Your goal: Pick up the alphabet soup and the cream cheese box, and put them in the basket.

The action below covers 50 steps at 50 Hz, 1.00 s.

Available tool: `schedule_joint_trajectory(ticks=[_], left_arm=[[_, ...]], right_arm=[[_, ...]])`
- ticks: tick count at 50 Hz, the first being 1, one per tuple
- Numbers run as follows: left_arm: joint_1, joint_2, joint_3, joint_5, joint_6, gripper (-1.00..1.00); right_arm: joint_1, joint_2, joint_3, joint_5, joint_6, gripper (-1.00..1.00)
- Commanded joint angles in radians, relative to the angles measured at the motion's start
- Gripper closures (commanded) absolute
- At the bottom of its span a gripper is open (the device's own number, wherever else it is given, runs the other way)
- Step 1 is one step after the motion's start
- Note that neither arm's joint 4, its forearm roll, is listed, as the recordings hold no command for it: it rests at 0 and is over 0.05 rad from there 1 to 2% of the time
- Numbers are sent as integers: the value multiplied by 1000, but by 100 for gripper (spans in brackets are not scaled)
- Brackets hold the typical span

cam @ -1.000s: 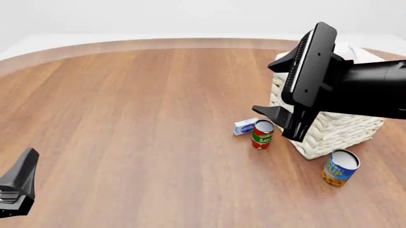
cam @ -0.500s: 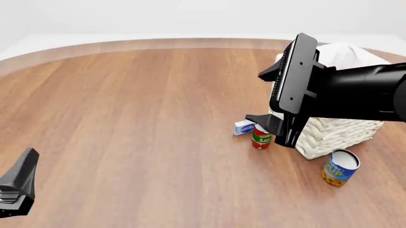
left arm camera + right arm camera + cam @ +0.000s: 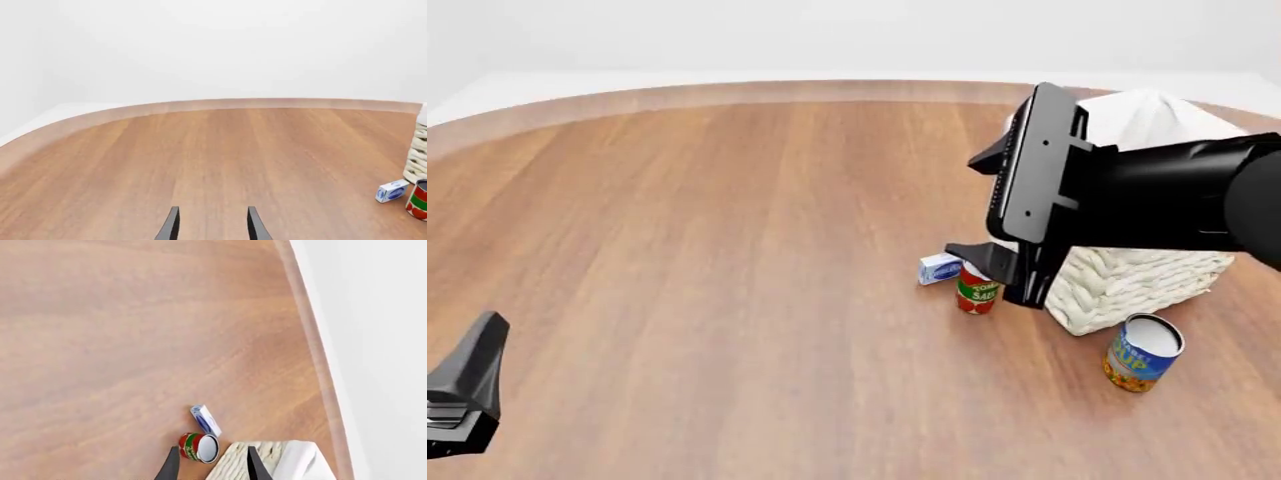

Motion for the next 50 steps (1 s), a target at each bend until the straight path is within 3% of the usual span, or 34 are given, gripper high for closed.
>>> schedule_joint_trajectory(ticks=[1,15,28,50], left_arm=[[0,0,0,0,0,-100],[0,0,0,0,0,-100],[0,0,0,0,0,-100],[0,0,0,0,0,-100]], right_arm=[[-26,41,-16,4,-37,-100],[-35,155,-92,63,-72,-100],[-53,228,-190,139,-71,-100],[-61,343,-282,251,-132,-100]])
